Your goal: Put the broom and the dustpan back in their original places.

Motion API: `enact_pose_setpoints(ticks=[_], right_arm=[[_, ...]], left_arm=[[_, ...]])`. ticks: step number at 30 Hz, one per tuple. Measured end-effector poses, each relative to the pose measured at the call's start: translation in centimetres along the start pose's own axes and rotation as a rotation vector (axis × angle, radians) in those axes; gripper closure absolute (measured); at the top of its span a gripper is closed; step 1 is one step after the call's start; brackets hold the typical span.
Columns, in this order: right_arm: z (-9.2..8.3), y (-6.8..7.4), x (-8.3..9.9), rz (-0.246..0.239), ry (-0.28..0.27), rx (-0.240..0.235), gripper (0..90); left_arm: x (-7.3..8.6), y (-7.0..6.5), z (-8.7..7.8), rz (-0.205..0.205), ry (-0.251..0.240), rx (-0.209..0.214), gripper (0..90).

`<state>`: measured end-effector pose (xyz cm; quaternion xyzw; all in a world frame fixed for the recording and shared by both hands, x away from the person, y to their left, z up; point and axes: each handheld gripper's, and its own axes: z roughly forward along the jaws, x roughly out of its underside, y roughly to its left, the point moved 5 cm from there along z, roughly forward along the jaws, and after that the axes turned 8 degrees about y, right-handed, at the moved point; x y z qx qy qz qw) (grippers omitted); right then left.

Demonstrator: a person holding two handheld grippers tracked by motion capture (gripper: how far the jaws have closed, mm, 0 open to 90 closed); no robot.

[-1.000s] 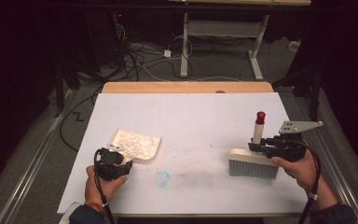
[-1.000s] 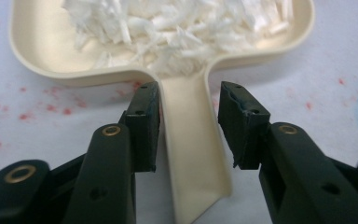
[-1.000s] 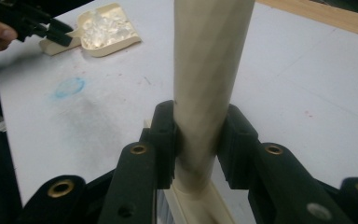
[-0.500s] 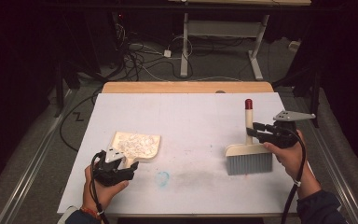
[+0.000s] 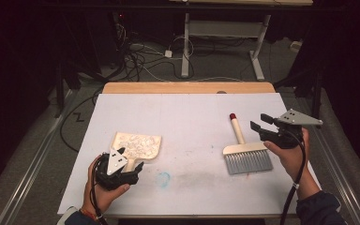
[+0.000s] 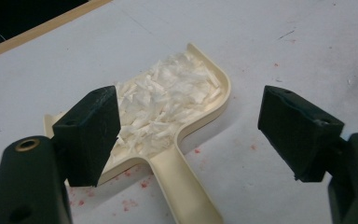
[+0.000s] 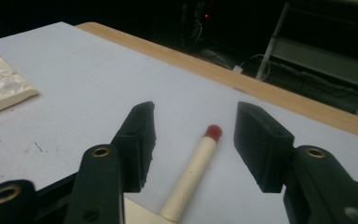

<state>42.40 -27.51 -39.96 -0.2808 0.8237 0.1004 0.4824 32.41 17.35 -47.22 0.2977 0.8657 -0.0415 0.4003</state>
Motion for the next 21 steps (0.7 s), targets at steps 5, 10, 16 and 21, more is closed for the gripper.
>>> enact_pose_setpoints(ticks=[5,10,16,21], right_arm=[[-0.2,0.2,-0.1,-0.002,-0.026,0.033,42.4],[-0.1,0.4,0.0,-0.006,-0.045,0.055,36.8],[-0.3,0.7,-0.1,-0.001,-0.064,0.084,32.0],[-0.5,1.2,-0.2,-0.014,-0.082,0.105,29.6]], left_arm=[[0.2,0.1,0.2,0.018,-0.004,-0.005,19.1],[0.6,0.5,0.3,0.023,-0.006,-0.004,19.1],[0.9,0.7,0.1,0.031,-0.02,-0.011,19.1],[1.0,0.6,0.0,0.042,-0.026,-0.012,19.1]])
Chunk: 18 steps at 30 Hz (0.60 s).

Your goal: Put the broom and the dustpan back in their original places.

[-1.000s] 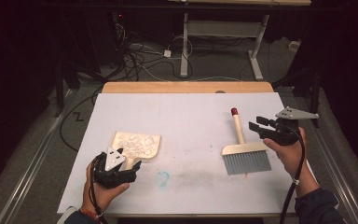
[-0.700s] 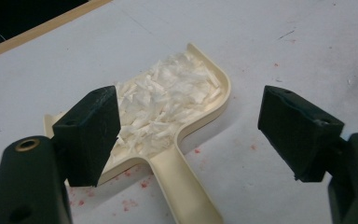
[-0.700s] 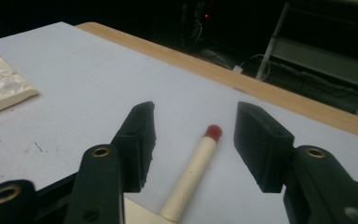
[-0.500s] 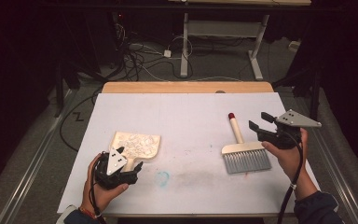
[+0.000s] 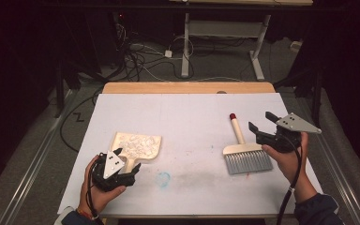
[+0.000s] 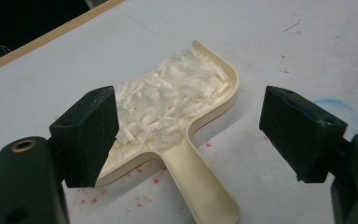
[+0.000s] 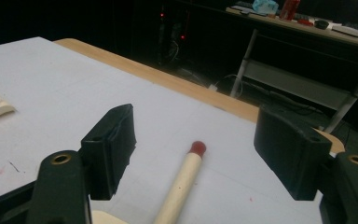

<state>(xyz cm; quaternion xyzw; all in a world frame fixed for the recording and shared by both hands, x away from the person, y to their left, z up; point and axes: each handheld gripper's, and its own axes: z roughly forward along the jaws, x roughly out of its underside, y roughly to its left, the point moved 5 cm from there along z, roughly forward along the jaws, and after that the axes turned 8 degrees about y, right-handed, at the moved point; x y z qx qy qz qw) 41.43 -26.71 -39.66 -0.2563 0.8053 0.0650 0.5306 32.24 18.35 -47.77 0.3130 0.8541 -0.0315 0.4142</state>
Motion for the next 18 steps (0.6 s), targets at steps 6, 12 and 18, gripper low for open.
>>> enact_pose_setpoints(ticks=[6,12,18], right_arm=[[-0.2,0.4,-0.1,-0.008,0.005,0.029,25.4],[-0.8,0.7,0.0,-0.005,-0.002,0.061,21.0],[-1.4,1.2,0.0,-0.016,-0.021,0.042,19.7]], left_arm=[[0.0,-0.2,-0.2,0.014,-0.006,-0.001,19.1],[0.1,-0.3,-0.2,0.025,-0.002,-0.002,19.0],[0.2,-0.4,-0.2,0.032,-0.002,0.002,19.0]])
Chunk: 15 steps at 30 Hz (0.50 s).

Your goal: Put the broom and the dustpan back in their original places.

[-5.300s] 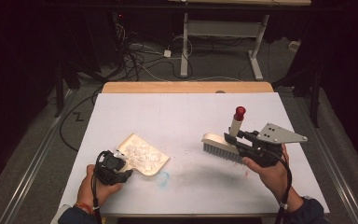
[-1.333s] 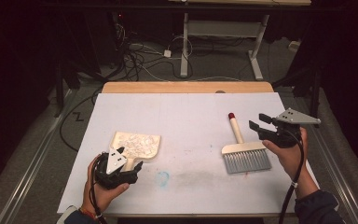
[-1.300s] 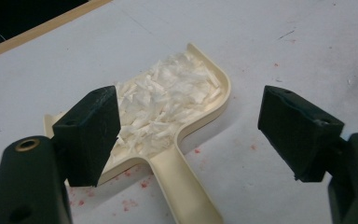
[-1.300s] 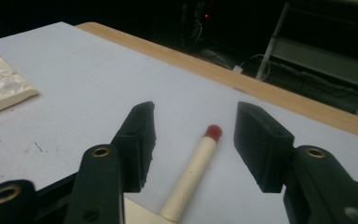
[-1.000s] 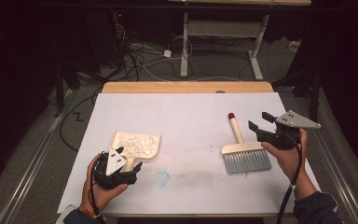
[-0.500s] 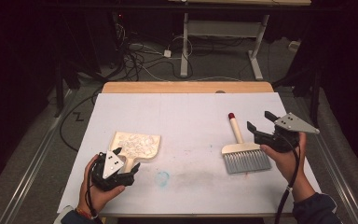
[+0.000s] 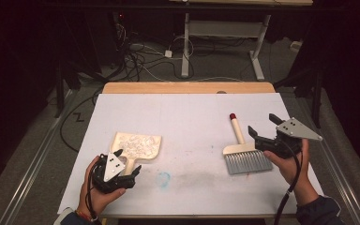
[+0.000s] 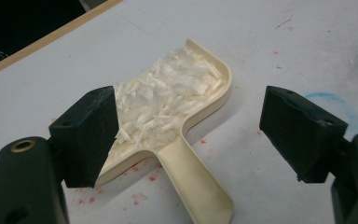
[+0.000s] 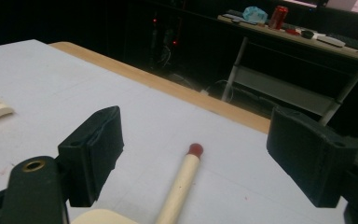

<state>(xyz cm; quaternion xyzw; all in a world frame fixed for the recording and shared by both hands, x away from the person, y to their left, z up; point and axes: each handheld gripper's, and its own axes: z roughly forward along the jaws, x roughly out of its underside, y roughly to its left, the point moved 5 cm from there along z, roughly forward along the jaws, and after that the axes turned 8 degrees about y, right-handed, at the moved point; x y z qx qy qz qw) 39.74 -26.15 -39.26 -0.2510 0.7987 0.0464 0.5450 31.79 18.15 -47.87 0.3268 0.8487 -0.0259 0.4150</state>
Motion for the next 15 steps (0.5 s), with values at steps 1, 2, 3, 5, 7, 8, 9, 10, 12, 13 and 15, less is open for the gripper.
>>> enact_pose_setpoints(ticks=[1,2,3,5,7,8,9,10,12,13,15], right_arm=[[-0.1,0.2,0.0,-0.006,-0.002,-0.002,19.7],[-0.2,0.3,0.0,-0.007,-0.002,-0.001,19.7],[-0.3,0.4,0.0,-0.013,-0.001,-0.005,19.7],[-0.5,0.6,0.0,-0.021,-0.005,-0.008,19.7],[-0.7,0.8,0.0,-0.026,-0.005,-0.014,19.8],[-0.9,0.9,0.1,-0.027,-0.007,-0.015,19.9],[-1.0,1.0,0.1,-0.03,-0.007,-0.013,20.0],[-1.2,1.0,0.2,-0.036,-0.006,-0.011,20.0],[-1.5,1.1,0.2,-0.033,-0.014,-0.019,20.2],[-1.7,1.1,0.3,-0.035,-0.017,-0.018,20.4],[-2.0,1.2,0.4,-0.038,-0.021,-0.028,20.5]], left_arm=[[0.0,0.0,0.0,0.001,0.001,0.002,19.0],[0.0,-0.1,0.1,0.004,0.004,0.004,19.0],[0.1,-0.1,0.1,0.005,0.004,0.002,19.0],[0.1,-0.2,0.2,0.013,0.007,0.004,19.0],[0.1,-0.3,0.2,0.017,0.009,0.004,19.0],[0.1,-0.3,0.3,0.019,0.01,0.004,19.0],[0.1,-0.3,0.3,0.02,0.008,0.004,19.0],[0.1,-0.3,0.3,0.021,0.009,0.004,19.0],[0.1,-0.3,0.4,0.034,0.005,-0.001,19.0],[0.0,-0.3,0.4,0.037,0.005,-0.001,19.0],[0.0,-0.3,0.4,0.038,0.006,-0.001,19.0]])
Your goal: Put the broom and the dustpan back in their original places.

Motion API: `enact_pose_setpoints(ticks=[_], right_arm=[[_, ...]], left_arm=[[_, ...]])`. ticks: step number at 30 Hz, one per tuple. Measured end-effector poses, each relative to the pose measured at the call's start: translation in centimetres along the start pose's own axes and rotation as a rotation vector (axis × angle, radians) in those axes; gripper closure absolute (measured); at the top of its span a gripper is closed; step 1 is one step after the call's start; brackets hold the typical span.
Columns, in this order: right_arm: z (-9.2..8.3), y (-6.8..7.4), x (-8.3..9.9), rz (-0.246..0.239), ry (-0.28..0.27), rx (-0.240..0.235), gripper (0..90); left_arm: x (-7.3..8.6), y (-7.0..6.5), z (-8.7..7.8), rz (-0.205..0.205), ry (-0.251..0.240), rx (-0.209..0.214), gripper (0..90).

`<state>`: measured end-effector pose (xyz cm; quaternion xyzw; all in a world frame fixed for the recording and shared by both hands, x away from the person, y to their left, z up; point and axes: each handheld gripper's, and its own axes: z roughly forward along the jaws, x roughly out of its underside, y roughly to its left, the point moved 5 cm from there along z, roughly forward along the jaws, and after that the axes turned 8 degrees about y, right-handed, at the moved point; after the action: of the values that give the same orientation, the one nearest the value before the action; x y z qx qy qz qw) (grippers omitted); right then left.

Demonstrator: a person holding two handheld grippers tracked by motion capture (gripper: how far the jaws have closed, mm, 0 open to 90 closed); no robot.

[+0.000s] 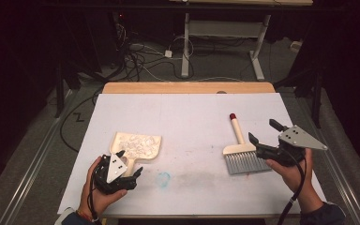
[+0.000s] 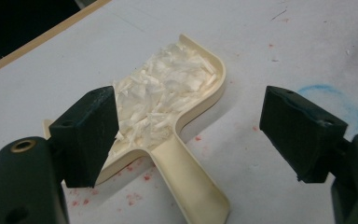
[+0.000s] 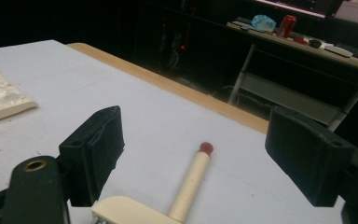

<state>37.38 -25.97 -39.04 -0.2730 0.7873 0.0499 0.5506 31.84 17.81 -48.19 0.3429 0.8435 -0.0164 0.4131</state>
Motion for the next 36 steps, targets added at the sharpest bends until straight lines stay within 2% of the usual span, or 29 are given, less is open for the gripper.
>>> enact_pose_setpoints(ticks=[23,29,36], right_arm=[[-2.0,0.5,2.2,-0.04,0.02,-0.003,20.8],[-2.7,0.6,2.9,-0.061,-0.001,0.008,21.5],[-2.9,0.5,4.4,-0.078,0.027,0.017,21.4]], left_arm=[[0.0,-0.5,0.3,0.026,0.019,0.009,19.0],[-0.1,-0.5,0.4,0.032,0.021,0.01,19.0],[-0.2,-0.7,0.5,0.032,0.021,0.016,19.0]])
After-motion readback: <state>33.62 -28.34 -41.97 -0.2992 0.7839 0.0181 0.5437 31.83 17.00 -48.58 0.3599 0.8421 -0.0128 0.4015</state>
